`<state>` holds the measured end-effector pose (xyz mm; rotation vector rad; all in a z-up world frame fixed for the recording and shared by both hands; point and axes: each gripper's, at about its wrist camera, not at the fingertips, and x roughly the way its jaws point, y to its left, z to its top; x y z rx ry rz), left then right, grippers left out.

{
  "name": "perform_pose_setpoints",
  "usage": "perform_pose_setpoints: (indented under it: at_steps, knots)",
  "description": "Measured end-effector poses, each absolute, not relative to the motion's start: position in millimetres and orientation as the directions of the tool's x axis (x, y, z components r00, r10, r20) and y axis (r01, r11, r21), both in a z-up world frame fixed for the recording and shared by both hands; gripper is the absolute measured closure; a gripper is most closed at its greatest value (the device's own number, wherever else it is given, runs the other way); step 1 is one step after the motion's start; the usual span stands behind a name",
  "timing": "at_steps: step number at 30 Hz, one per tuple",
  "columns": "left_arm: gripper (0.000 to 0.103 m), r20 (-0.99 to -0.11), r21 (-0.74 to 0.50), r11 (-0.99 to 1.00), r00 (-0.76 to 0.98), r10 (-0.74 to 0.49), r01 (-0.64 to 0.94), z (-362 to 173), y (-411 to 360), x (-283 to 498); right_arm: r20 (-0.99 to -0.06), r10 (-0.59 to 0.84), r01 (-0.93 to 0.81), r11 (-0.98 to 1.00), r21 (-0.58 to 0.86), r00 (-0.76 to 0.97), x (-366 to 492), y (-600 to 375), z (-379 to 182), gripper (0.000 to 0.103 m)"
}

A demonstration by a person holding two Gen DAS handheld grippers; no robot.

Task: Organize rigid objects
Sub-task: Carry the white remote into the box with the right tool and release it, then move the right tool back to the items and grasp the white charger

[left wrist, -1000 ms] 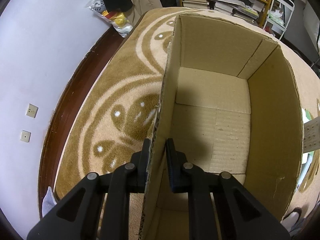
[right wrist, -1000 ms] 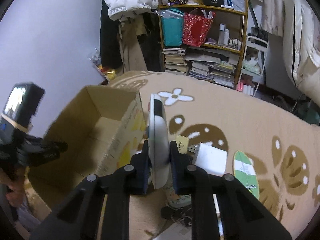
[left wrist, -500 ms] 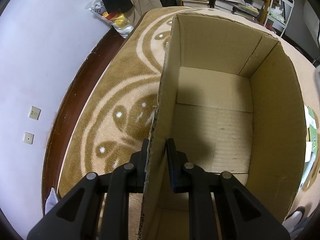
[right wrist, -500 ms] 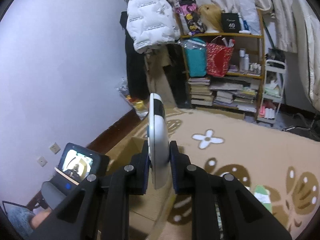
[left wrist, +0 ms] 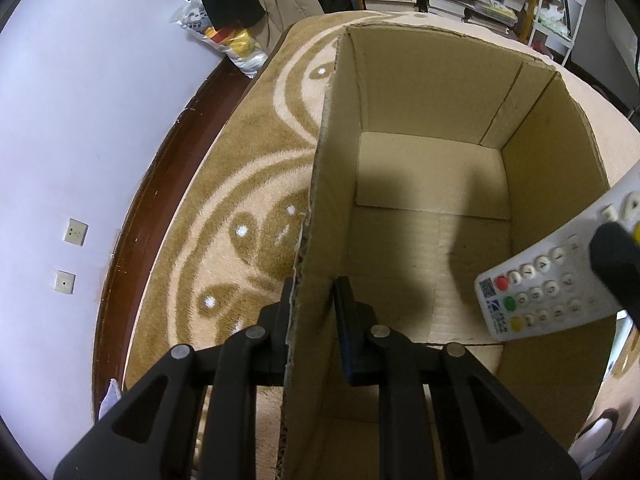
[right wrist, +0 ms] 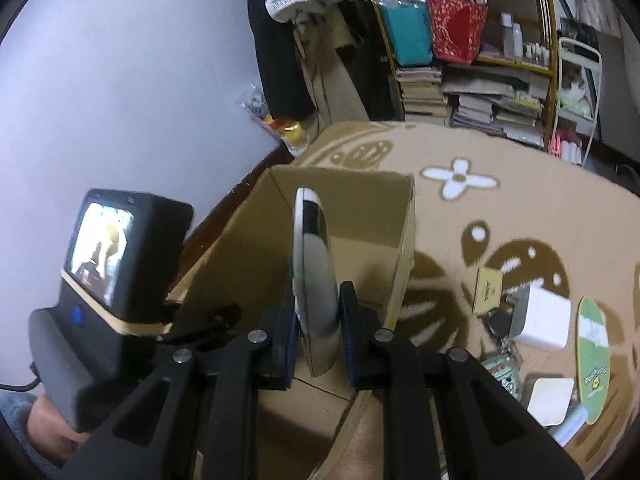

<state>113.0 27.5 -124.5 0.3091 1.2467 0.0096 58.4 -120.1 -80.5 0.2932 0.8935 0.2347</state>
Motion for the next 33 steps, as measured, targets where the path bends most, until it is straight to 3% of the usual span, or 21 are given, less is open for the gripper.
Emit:
perform_pose_setpoints:
  at_steps: [14, 19, 23, 28, 33]
  knots:
    - [0.085, -0.926, 0.248, 0.956, 0.328, 0.187, 0.156, -125.0, 28.0, 112.9, -0.69, 0.287, -0.048, 0.938, 0.344, 0.664, 52.2, -134.0, -70.9, 0.077]
    - [0.085, -0.923, 0.257, 0.953, 0.332, 0.193, 0.16, -124.8, 25.8, 110.7, -0.642, 0.254, -0.061, 0.95, 0.308, 0.724, 49.0, -148.0, -52.9, 0.049]
    - [0.085, -0.922, 0.261, 0.952, 0.334, 0.197, 0.16, -124.6, 24.0, 110.0, -0.627, 0.205, -0.028, 0.96, 0.28, 0.751, 50.1, -163.2, -48.1, 0.037]
    - [0.085, -0.923, 0.258, 0.953, 0.331, 0.195, 0.159, -124.1, 24.6, 110.2, -0.637, 0.164, 0.003, 0.967, 0.253, 0.753, 52.7, -180.5, -55.1, 0.013]
    - [0.085, -0.923, 0.261, 0.952, 0.331, 0.197, 0.16, -123.8, 24.7, 111.1, -0.654, 0.13, 0.048, 0.968, 0.248, 0.745, 56.5, -197.5, -67.5, 0.004]
